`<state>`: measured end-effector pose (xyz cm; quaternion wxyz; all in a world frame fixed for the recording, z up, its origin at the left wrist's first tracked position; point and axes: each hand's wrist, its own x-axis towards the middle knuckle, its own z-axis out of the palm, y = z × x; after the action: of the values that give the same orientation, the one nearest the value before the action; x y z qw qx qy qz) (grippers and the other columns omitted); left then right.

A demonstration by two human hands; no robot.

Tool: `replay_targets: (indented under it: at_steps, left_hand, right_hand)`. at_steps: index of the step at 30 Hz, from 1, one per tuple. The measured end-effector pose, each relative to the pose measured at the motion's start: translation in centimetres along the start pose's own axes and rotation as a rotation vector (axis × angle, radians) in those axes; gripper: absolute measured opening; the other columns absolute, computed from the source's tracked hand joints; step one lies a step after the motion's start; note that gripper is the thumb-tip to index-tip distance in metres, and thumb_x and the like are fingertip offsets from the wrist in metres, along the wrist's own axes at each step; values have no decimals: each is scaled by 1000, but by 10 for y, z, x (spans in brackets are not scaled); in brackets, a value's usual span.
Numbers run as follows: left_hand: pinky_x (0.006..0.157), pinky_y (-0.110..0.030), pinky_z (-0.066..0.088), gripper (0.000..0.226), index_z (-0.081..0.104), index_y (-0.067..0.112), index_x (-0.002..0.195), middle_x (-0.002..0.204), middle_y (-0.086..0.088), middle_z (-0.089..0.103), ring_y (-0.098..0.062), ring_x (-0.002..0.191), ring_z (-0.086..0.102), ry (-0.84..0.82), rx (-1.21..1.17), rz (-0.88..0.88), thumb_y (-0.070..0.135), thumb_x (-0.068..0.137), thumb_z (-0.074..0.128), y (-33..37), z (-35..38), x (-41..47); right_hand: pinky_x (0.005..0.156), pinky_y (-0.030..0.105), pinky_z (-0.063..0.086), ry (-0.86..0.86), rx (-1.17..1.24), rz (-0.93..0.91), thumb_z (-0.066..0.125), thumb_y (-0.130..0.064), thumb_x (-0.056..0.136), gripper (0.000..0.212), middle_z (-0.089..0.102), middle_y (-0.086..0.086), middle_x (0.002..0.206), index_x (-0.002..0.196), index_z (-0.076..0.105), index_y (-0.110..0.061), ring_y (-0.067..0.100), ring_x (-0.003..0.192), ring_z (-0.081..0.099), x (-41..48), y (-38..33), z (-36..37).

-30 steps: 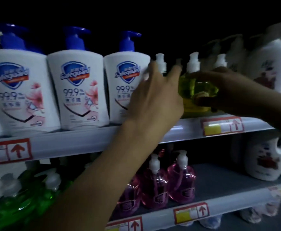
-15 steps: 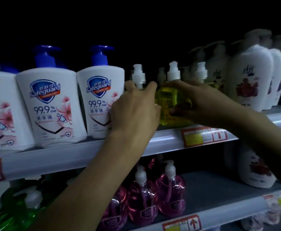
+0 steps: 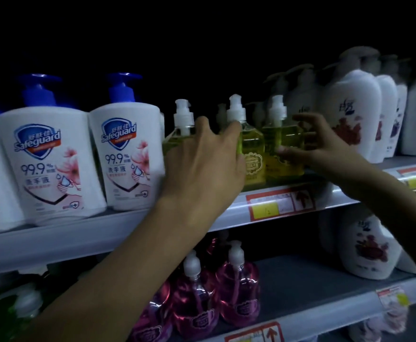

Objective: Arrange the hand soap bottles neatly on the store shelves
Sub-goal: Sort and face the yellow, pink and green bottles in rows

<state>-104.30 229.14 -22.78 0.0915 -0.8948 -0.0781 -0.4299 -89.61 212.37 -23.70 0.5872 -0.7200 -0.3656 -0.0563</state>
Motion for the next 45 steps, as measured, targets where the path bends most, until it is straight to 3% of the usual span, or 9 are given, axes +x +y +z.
replay_targets:
  at_steps: [4, 15, 17, 20, 23, 25, 34, 42, 45]
  left_hand:
    - [66, -31, 35, 65, 15, 36, 150, 127, -14, 52, -33, 103, 58, -94, -2, 36, 53, 95, 43, 5, 14, 19]
    - [63, -29, 38, 64, 17, 38, 148, 121, -12, 52, -29, 94, 59, -73, -116, -2, 55, 92, 45, 13, 28, 22]
    - [61, -29, 37, 64, 14, 39, 148, 123, -12, 50, -28, 91, 59, -60, -125, -11, 54, 93, 44, 14, 29, 21]
    - [61, -28, 37, 63, 12, 39, 148, 130, -15, 47, -29, 93, 60, -41, -115, -30, 53, 94, 40, 17, 32, 17]
    - [61, -28, 37, 62, 12, 39, 148, 132, -16, 45, -29, 93, 61, -40, -113, -39, 52, 94, 39, 19, 33, 16]
    - [59, -27, 36, 62, 10, 40, 148, 133, -16, 44, -28, 90, 61, -46, -108, -46, 53, 94, 39, 19, 34, 15]
    - [56, -26, 36, 62, 10, 40, 148, 137, -18, 42, -27, 87, 62, -85, -113, -66, 52, 95, 38, 20, 33, 15]
    - [60, -27, 40, 63, 6, 39, 148, 143, -20, 35, -28, 91, 62, -142, -130, -75, 53, 96, 37, 19, 30, 14]
    - [59, -28, 42, 61, 8, 38, 148, 141, -22, 36, -28, 84, 62, -156, -136, -78, 51, 96, 38, 20, 30, 14]
  right_hand:
    - [90, 42, 54, -117, -55, 13, 74, -39, 58, 93, 52, 0, 126, 139, 31, -40, 25, 113, 57, 12, 3, -7]
    - [71, 26, 59, -265, 104, 21, 69, -35, 71, 69, 57, 1, 124, 133, 40, -44, 19, 101, 66, 15, 8, -29]
    - [70, 29, 55, -193, 202, 75, 57, -56, 78, 64, 56, 0, 124, 137, 41, -37, 19, 101, 65, 21, 4, -31]
    - [73, 41, 47, -15, 457, 254, 38, -55, 94, 51, 57, 5, 129, 135, 48, -26, 23, 102, 61, 43, 3, -28]
    - [68, 35, 46, -105, 405, 327, 35, -43, 100, 36, 74, 5, 85, 114, 57, -18, 19, 74, 71, 59, 5, -17]
    - [58, 26, 49, -146, 312, 338, 35, -33, 101, 28, 66, 6, 68, 97, 57, -17, 18, 60, 66, 66, 8, -10]
    - [51, 20, 53, -204, 342, 348, 34, -19, 101, 27, 53, 6, 72, 81, 51, -11, 16, 56, 60, 66, 5, -10]
    - [75, 38, 49, -82, 257, 250, 39, -49, 97, 34, 63, 11, 114, 119, 55, -28, 26, 99, 63, 35, -12, -22]
    - [77, 35, 52, -94, 96, 47, 65, -39, 84, 51, 61, 3, 118, 131, 45, -36, 23, 101, 64, 14, -11, -25]
